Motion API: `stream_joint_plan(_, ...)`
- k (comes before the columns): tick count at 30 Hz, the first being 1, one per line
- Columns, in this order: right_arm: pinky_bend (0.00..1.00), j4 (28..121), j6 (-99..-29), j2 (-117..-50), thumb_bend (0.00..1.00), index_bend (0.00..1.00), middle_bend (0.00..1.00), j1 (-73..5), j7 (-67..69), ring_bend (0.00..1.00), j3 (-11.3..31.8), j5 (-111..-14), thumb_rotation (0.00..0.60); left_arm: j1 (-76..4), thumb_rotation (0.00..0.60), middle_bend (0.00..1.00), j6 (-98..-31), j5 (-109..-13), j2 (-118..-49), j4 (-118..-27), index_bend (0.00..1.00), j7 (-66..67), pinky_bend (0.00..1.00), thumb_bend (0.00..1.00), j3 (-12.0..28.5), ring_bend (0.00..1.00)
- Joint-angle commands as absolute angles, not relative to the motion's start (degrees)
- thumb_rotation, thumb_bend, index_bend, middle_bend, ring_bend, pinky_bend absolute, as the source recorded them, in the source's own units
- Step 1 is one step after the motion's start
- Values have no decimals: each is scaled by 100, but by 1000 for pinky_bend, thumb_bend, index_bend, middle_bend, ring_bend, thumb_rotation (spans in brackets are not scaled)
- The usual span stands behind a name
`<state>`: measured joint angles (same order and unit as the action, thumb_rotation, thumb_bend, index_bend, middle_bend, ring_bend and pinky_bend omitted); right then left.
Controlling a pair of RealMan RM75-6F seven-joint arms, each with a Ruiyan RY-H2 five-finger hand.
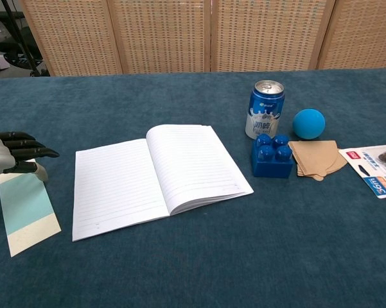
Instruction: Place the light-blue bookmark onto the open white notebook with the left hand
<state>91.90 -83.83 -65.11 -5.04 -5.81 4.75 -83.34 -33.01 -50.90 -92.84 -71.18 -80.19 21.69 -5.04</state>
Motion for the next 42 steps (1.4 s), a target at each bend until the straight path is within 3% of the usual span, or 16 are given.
stream_joint_plan(1, 0, 9189, -8382, -6515, 79, 28, 0, -505, -583, 0, 474, -8335, 600, -3283, 600, 0, -5140, -9292, -7156, -7967, 240, 2180, 0, 249, -523, 0)
stream_joint_plan(16, 0, 9196, -8386, -6525, 79, 28, 0, -507, -593, 0, 468, -8352, 600, -3056, 600, 0, -5691, -9453, -7487, -7468, 240, 2210, 0, 250, -602, 0)
stream_joint_plan(42, 0, 9209, -8408, -6528, 80, 28, 0, -500, -580, 0, 462, -8378, 600, -2997, 600, 0, -5860, -9372, -7830, -7123, 243, 2185, 0, 292, -560, 0)
